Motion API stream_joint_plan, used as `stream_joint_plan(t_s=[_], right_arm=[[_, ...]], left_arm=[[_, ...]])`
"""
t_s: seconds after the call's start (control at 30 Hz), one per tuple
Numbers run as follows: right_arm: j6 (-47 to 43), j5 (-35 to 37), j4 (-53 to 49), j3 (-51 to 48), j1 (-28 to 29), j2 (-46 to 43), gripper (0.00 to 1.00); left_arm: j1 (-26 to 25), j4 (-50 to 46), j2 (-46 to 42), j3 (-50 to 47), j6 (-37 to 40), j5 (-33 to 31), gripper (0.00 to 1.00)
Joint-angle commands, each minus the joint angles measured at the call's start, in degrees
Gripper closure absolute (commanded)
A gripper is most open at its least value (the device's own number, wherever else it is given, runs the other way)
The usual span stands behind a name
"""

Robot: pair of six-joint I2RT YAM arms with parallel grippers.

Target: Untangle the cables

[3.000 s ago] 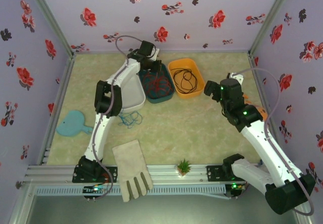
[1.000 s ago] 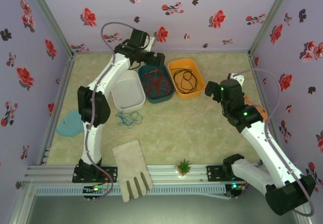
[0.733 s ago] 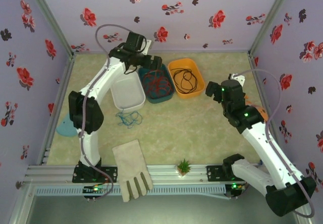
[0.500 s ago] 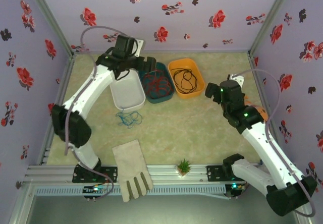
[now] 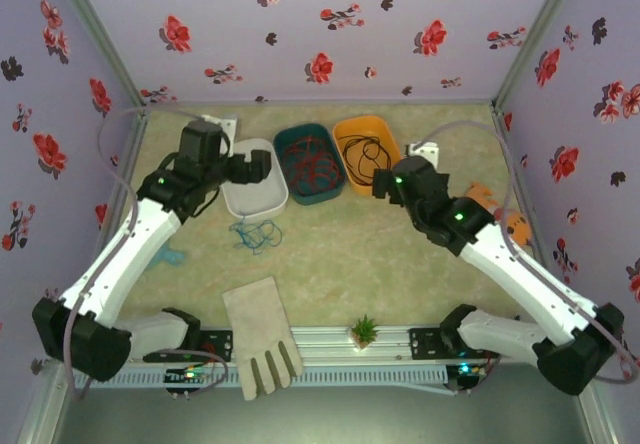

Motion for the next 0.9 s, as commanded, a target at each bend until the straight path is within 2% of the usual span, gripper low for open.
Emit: stream_joint_plan(t_s=[0.0, 0.13, 0.23, 0.43, 0.8, 0.87], right_arm=[[1.28, 1.75, -1.00, 2.81, 3.39, 3.79, 0.01], [3.10, 0.33, 1.06, 3.15, 5.54, 7.53, 0.01], [4.71, -2.13, 3.25, 2.88, 6.20, 10.17, 0.01], [7.07, -2.52, 1.91, 4.57, 8.04, 15.21, 0.01], [10.09, -0.89, 2.17, 4.08, 8.42, 15.98, 0.01], [10.47, -0.12, 2.25, 3.58, 8.47, 15.68, 0.01]], left_arm=[[1.39, -3.00, -3.30, -5.79, -4.50, -1.72, 0.00], [2.05, -3.36, -5.33, -13.12, -8.68, 0.34, 0.08], [2.05, -0.47, -6.56, -19.07, -12.53, 2.05, 0.13], [1.88, 4.51, -7.84, -27.37, -16.61, 2.13, 0.23], [-0.81, 18.11, -1.34, -35.16, -16.06, 4.43, 0.30], [-1.91, 20.35, 0.79, -35.77, -16.04, 4.51, 0.38]])
